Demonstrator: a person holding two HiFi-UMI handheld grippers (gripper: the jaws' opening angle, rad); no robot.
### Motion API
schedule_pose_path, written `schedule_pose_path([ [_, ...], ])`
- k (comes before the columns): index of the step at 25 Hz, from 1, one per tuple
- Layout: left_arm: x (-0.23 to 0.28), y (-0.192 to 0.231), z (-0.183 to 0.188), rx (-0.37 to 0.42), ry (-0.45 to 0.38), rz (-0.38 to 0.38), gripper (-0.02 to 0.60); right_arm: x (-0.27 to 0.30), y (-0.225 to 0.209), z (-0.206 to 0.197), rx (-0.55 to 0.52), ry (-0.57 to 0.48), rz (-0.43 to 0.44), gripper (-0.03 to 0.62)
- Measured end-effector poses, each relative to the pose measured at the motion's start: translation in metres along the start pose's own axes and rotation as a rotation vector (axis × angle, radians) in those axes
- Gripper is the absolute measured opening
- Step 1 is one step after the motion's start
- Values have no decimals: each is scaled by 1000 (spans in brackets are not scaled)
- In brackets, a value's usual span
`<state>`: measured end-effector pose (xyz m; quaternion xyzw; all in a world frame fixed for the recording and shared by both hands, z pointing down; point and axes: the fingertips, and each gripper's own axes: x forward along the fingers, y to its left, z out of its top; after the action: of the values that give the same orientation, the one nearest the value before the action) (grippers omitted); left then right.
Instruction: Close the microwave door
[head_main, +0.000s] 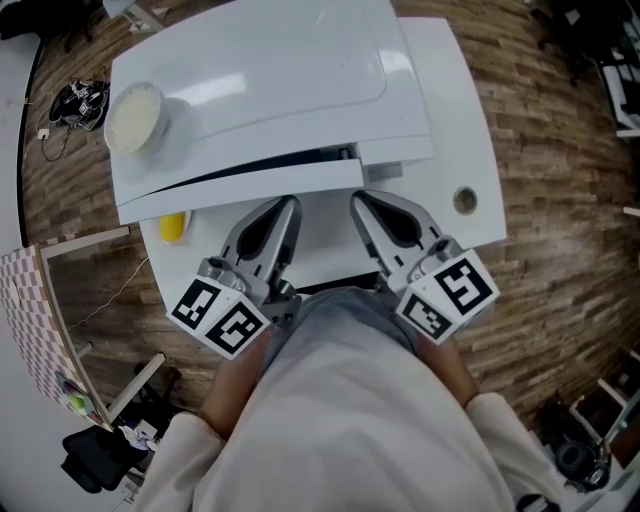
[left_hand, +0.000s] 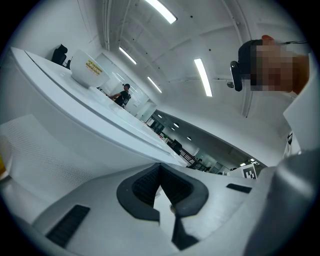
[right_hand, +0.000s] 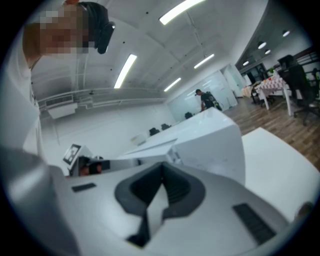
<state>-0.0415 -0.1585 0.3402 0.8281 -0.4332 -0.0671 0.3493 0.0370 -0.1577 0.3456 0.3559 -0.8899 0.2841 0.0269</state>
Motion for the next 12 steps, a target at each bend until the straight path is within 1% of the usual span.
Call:
schedule_pose_path([
  [7, 2, 2, 0, -3, 7, 0, 17, 5, -2, 3, -1, -3, -4, 21],
  [12, 3, 4, -2, 1, 22, 1, 17, 7, -3, 2, 3, -12, -25, 20],
])
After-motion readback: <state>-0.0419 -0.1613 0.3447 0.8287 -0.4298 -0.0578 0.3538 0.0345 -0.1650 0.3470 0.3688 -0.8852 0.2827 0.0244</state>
